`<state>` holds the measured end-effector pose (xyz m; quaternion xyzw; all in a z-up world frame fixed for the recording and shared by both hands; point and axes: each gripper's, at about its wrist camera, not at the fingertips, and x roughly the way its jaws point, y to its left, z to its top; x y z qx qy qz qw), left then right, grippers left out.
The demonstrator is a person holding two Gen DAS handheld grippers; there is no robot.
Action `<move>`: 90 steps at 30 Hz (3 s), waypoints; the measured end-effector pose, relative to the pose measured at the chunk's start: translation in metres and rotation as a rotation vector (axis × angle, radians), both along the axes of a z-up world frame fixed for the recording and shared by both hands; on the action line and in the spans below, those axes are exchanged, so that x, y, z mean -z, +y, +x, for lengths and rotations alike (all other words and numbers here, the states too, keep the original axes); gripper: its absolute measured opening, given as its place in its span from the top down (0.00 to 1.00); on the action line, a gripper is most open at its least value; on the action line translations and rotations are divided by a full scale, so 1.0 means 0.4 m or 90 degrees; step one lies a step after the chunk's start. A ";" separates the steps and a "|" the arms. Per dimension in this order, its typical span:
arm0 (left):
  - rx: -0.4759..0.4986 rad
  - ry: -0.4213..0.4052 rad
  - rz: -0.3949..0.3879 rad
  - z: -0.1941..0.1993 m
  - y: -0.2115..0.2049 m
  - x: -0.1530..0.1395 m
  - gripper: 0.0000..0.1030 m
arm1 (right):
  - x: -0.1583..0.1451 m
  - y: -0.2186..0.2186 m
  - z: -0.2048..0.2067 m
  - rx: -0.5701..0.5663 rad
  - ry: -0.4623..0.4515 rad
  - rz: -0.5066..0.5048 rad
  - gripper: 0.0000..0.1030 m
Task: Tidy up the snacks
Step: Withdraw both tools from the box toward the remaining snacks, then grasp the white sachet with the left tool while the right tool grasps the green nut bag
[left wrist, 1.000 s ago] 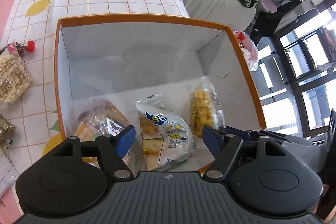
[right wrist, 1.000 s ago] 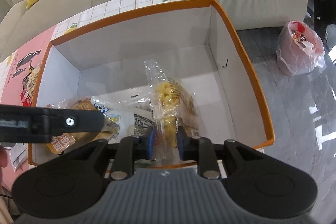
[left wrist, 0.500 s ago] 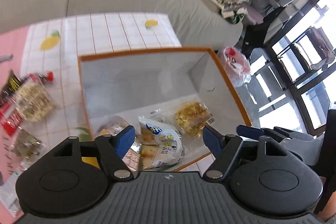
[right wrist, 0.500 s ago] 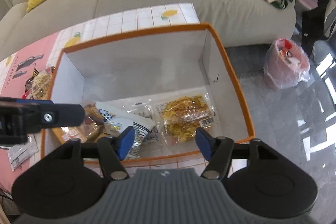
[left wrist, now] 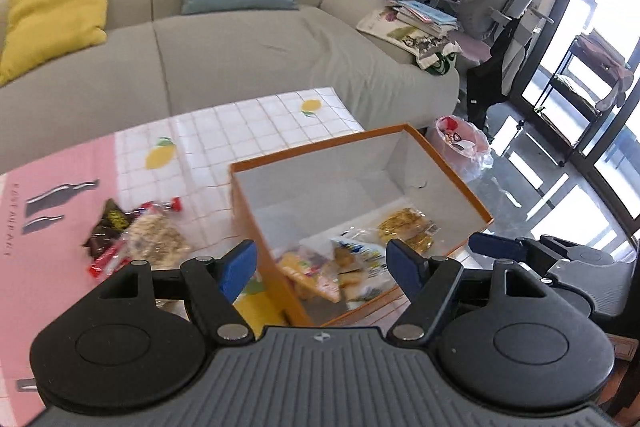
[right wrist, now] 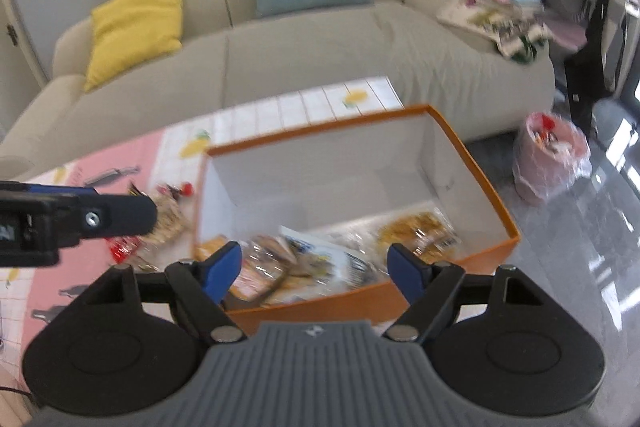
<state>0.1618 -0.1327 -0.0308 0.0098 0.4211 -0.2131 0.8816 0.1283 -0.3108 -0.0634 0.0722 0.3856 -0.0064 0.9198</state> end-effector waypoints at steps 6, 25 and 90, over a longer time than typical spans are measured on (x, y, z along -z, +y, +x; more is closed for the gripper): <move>-0.043 -0.029 0.007 -0.062 0.099 -0.011 0.17 | -0.011 0.107 -0.056 -0.014 -0.051 -0.007 0.23; -0.125 0.047 0.032 -0.156 0.376 0.114 0.17 | 0.057 0.332 -0.116 -0.138 -0.030 -0.034 0.21; -0.136 0.186 0.113 0.080 0.493 0.492 0.20 | 0.348 0.556 0.200 -0.390 0.027 -0.119 0.30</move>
